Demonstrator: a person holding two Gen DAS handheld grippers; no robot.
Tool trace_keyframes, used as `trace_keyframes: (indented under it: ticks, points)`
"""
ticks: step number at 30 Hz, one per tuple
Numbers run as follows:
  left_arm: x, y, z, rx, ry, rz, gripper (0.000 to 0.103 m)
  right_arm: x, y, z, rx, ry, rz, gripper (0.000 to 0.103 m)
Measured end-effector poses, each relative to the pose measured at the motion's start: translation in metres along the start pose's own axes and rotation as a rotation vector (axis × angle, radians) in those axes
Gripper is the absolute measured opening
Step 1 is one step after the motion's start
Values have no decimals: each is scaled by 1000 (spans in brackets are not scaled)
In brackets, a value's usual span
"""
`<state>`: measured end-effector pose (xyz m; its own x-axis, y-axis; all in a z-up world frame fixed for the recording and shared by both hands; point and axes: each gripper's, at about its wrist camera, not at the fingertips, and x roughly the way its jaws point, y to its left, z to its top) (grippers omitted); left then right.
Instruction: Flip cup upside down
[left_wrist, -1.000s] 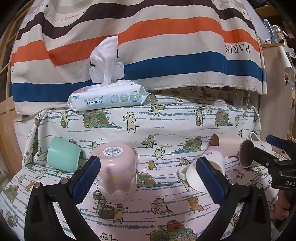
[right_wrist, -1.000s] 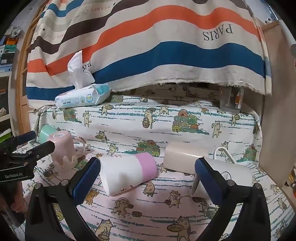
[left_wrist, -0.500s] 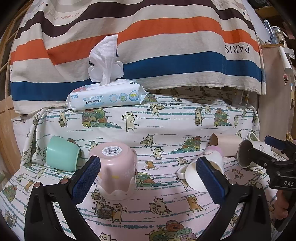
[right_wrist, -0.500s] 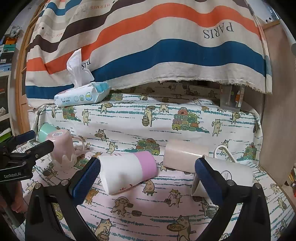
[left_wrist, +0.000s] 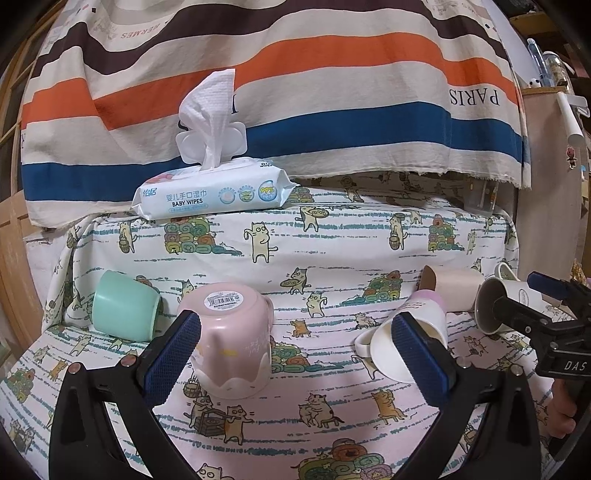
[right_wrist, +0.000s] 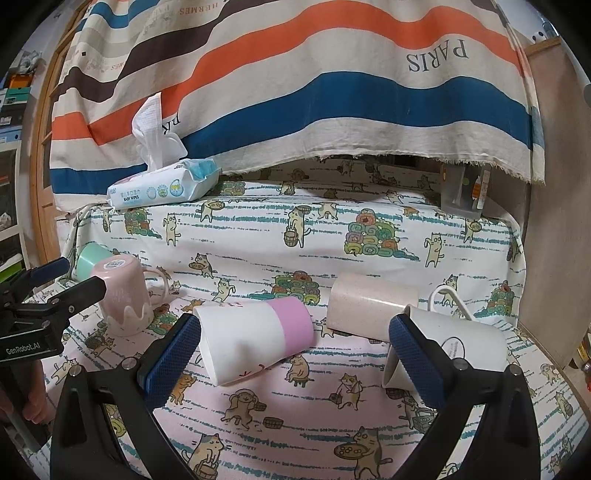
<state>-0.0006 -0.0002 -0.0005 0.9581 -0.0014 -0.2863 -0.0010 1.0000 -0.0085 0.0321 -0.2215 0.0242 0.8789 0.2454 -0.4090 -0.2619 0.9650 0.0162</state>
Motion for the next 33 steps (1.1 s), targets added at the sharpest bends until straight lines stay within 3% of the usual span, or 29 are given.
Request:
trace_keyframes:
  ticks: [33]
  points:
    - [2, 6, 0, -3, 2, 11, 103, 2, -3, 1, 8, 3, 0, 103]
